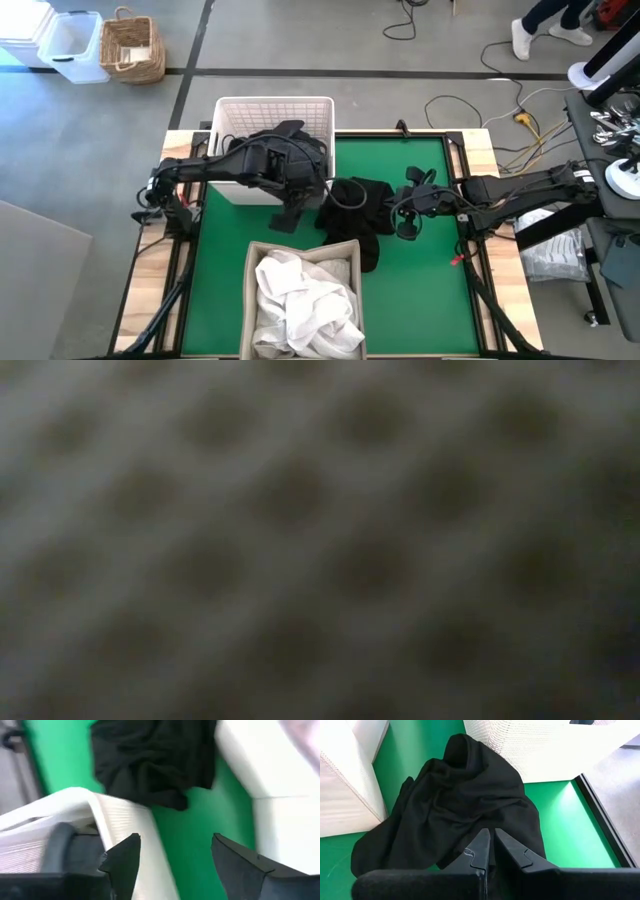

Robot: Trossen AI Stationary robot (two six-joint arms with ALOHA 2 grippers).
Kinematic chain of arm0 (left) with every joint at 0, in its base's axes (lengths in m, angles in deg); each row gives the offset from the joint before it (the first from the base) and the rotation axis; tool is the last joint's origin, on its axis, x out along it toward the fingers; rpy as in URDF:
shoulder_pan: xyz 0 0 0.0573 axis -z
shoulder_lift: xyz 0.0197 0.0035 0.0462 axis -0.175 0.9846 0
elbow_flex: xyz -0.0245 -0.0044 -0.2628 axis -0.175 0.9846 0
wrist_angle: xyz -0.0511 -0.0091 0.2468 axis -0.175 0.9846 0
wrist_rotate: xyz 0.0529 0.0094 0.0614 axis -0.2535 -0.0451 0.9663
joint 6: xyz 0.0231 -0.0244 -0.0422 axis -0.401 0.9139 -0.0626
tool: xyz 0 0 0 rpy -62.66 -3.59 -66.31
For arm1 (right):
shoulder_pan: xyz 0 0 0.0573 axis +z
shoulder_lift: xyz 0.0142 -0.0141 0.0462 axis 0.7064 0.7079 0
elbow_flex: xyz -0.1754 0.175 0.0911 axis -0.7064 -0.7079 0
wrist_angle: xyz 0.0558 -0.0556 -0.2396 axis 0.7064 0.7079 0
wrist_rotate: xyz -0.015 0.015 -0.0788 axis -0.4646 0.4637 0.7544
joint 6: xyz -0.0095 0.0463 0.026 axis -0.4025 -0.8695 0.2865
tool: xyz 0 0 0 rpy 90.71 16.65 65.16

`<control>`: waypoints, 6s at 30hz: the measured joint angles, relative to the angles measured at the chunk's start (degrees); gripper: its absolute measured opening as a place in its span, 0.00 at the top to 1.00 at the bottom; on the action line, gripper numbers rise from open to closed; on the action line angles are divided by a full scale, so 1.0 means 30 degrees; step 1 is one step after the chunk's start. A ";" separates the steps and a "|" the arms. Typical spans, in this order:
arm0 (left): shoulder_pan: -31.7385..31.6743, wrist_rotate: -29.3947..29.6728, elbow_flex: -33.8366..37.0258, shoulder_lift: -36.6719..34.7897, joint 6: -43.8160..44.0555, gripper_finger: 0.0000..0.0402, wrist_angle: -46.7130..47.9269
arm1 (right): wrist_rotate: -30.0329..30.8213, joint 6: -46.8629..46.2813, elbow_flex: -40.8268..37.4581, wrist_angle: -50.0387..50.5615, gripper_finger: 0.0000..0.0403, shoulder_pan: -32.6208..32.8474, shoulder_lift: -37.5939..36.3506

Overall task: Sort clothes
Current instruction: Put the black shirt into the white bin

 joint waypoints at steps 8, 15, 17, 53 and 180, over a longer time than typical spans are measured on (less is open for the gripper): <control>0.0020 -0.1593 0.0029 -0.0215 0.1904 0.57 0.1629 | 0.0000 -0.0007 0.0000 -0.0007 0.96 0.0000 0.0004; 0.0033 -0.2751 0.1390 -0.2573 0.3978 0.61 0.1771 | -0.0025 0.0020 -0.0074 0.0013 0.96 0.0005 -0.0003; 0.0020 -0.2751 0.2376 -0.3670 0.4745 0.61 0.0973 | -0.0051 0.0083 -0.0158 0.0012 0.96 0.0007 -0.0003; 0.0020 0.0047 2.0254 -1.2918 0.7737 0.61 -1.2557 | -0.0044 0.0721 -0.0219 -0.0605 0.96 0.0000 -0.0003; -0.0053 0.0768 -0.4997 0.7978 2.6749 0.61 -0.4069 | -0.1450 -0.2718 -0.2071 0.3598 0.96 0.0000 -0.9359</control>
